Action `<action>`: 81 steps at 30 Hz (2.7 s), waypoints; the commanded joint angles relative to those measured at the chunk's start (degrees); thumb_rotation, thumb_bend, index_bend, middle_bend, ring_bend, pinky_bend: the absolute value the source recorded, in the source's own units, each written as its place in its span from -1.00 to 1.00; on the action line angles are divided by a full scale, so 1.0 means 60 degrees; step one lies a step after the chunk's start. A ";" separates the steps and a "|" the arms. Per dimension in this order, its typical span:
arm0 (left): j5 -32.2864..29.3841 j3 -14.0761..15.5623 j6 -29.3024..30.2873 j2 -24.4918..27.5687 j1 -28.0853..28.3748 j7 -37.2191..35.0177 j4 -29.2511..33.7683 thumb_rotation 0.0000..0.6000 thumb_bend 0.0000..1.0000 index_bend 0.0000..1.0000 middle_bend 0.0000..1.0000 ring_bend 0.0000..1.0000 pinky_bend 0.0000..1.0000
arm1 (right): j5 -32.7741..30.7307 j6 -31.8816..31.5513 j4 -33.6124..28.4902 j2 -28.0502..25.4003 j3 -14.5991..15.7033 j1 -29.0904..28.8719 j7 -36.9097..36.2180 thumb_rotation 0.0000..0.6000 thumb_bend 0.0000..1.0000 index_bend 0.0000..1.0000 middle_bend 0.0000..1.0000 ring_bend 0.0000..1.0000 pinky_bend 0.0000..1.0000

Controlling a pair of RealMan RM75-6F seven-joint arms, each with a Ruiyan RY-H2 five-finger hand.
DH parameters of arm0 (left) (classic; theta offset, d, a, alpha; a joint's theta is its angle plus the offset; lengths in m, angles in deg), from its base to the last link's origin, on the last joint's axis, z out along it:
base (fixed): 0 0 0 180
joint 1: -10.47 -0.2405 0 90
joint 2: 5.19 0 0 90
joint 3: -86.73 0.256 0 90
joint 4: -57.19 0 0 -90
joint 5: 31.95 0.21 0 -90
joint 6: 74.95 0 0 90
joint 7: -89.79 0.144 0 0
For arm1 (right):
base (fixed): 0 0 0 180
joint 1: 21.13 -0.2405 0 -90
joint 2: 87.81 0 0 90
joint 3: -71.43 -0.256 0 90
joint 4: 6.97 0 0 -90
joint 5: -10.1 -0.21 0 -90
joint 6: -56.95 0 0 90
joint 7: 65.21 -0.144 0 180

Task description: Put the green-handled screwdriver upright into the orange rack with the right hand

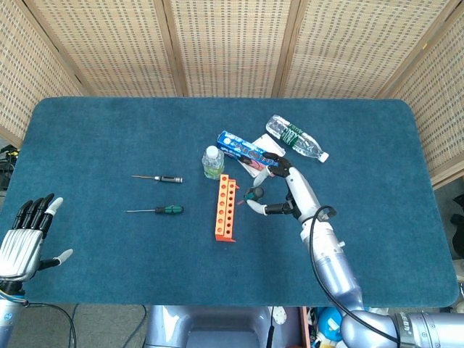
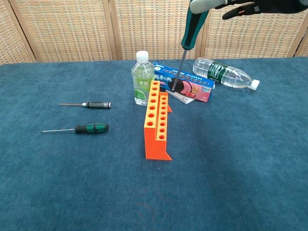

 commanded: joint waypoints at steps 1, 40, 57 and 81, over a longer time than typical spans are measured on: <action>0.0001 -0.0003 0.0006 0.0006 -0.0002 -0.0017 0.0001 1.00 -1.00 -1.00 -1.00 -1.00 -1.00 | -0.0088 -0.0050 -0.0030 0.0046 0.0022 -0.0102 0.0045 1.00 -0.59 0.39 -0.79 -1.00 -1.00; -0.0097 -0.0001 -0.0151 0.0004 0.0042 -0.0198 -0.0068 1.00 -1.00 -1.00 -1.00 -1.00 -1.00 | -0.0812 -0.0110 0.0995 0.1076 0.0050 -0.1282 -0.0040 1.00 -0.59 0.39 -0.79 -1.00 -1.00; -0.0242 -0.0046 -0.0221 -0.0028 0.0060 -0.0225 -0.0175 1.00 -1.00 -1.00 -1.00 -1.00 -1.00 | -0.1114 0.0317 0.1617 0.1283 -0.0031 -0.1626 -0.0033 1.00 -0.59 0.39 -0.79 -1.00 -1.00; -0.0332 -0.0029 -0.0352 -0.0086 0.0095 -0.0170 -0.0255 1.00 -1.00 -1.00 -1.00 -1.00 -1.00 | -0.1362 0.0839 0.2114 0.1071 -0.0068 -0.1670 -0.0118 1.00 -0.59 0.39 -0.79 -1.00 -1.00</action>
